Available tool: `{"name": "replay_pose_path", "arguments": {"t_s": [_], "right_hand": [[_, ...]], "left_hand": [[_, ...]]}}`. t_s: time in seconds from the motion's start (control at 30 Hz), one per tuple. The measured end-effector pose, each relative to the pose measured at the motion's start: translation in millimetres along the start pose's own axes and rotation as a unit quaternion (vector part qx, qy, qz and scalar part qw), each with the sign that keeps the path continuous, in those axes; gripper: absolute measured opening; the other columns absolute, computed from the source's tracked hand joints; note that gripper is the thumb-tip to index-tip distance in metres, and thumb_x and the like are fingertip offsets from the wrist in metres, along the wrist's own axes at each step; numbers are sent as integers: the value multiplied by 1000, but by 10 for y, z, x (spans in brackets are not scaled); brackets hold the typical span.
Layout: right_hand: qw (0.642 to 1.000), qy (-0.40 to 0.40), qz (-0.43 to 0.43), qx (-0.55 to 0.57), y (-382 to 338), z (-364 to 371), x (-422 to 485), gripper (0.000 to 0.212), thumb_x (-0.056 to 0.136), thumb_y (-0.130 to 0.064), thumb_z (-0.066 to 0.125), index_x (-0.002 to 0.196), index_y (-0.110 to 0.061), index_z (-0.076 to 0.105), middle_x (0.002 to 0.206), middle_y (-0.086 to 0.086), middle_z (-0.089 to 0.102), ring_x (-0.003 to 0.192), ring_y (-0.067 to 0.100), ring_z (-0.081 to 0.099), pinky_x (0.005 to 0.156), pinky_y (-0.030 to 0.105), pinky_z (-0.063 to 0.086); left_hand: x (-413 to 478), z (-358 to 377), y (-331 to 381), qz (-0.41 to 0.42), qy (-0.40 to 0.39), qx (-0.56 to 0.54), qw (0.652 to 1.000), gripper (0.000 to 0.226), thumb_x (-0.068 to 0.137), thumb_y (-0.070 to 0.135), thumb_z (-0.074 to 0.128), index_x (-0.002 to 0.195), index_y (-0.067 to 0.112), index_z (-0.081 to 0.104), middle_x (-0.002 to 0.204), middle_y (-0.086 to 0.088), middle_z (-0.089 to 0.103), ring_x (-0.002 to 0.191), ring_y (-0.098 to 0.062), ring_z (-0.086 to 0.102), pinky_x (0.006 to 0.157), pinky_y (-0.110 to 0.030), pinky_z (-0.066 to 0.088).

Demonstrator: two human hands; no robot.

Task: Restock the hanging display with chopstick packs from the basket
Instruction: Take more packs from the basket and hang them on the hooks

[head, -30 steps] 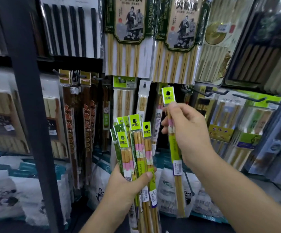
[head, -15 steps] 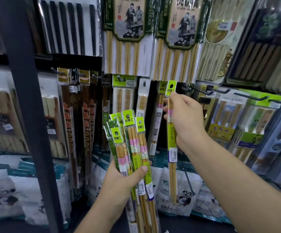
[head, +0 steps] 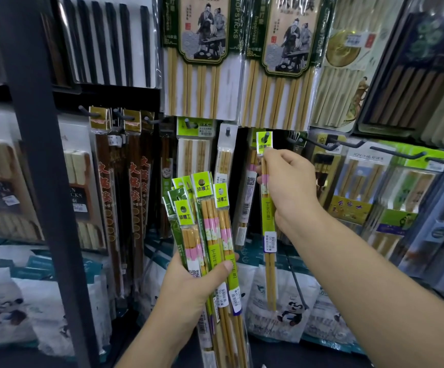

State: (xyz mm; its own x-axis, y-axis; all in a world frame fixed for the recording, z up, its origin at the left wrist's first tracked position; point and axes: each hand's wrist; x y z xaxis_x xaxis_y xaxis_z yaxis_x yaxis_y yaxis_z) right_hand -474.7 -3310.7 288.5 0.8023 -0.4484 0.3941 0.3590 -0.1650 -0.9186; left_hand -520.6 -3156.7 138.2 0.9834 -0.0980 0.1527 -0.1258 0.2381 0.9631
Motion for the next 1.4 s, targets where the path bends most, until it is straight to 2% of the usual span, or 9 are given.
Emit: {"name": "replay_pose_path", "arguments": {"t_s": [0.1, 0.23, 0.33, 0.47, 0.7, 0.93, 1.2, 1.3, 1.4], "right_hand": [[1000, 0, -9, -17, 63, 58, 63, 45, 104, -28, 56, 72, 3, 52, 62, 7, 36, 59, 17, 36, 54, 21, 37], [998, 15, -6, -58, 129, 105, 211, 49, 106, -34, 53, 89, 11, 60, 69, 7, 42, 62, 16, 39, 60, 27, 38], [996, 1, 23, -87, 176, 66, 263, 46, 105, -38, 54, 81, -1, 65, 63, -2, 51, 58, 9, 46, 62, 22, 39], [988, -21, 12, -155, 275, -112, -23, 18, 100, -44, 60, 98, -26, 63, 93, -15, 63, 82, 0, 58, 64, 16, 37], [959, -250, -29, -129, 367, -243, -661, 10, 95, -32, 70, 90, -24, 74, 83, 4, 72, 73, 7, 65, 68, 24, 56], [970, -229, -29, -74, 262, -220, -553, 10, 95, -16, 71, 99, -25, 68, 75, -5, 72, 68, 3, 65, 64, 20, 53], [990, -131, -42, -15, -78, -182, -196, 26, 103, -30, 60, 80, -17, 65, 68, -1, 64, 66, 18, 56, 65, 36, 49], [995, -87, -32, -26, -115, -153, -111, 39, 103, -33, 58, 67, -21, 57, 55, -11, 47, 54, 8, 42, 58, 23, 40], [997, -54, -44, -27, -103, -138, -91, 45, 104, -30, 56, 60, -22, 49, 52, -12, 38, 49, 6, 35, 49, 14, 36]], "left_hand": [[13, -4, -9, 1, 5, -2, 1000, 64, 61, 38, 87, 120, 26, 65, 106, 8, 79, 97, -10, 75, 85, -32, 52], [35, 8, -24, 7, 3, 5, 1000, 58, 65, 34, 85, 119, 23, 67, 106, 5, 80, 99, -13, 76, 86, -34, 53], [39, 20, -40, 7, 9, 2, 1000, 59, 65, 32, 86, 119, 23, 66, 106, 4, 80, 99, -14, 76, 85, -34, 54], [31, 20, -57, 12, 4, 1, 1000, 53, 66, 31, 87, 115, 26, 68, 106, 3, 80, 97, -15, 76, 77, -24, 57], [31, 59, 25, 54, -16, 10, 998, 37, 78, 17, 86, 106, 39, 74, 108, 2, 79, 99, -15, 76, 76, -18, 58], [60, 52, 58, 63, 6, 11, 998, 58, 71, 34, 86, 124, 21, 65, 110, 2, 79, 103, -16, 75, 88, -36, 56], [101, 5, 57, 61, 13, 26, 998, 44, 85, 15, 83, 123, 11, 62, 101, -2, 80, 96, -21, 76, 92, -42, 58], [104, 2, 64, 60, 21, 18, 998, 40, 86, 8, 78, 122, 11, 62, 100, -2, 81, 93, -19, 77, 85, -32, 62], [99, -5, 73, 55, 23, 13, 998, 39, 86, 7, 79, 121, 9, 62, 99, -2, 81, 93, -19, 77, 88, -37, 57]]}}
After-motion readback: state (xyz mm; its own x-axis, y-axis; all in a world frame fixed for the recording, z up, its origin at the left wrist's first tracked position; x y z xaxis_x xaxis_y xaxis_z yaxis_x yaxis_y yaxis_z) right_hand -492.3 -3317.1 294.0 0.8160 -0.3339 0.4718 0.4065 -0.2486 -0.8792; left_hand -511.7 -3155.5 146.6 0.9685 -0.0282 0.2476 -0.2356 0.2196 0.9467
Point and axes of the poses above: each hand's wrist, its own x-axis towards the middle knuckle, its own z-axis out of the palm, y = z × x
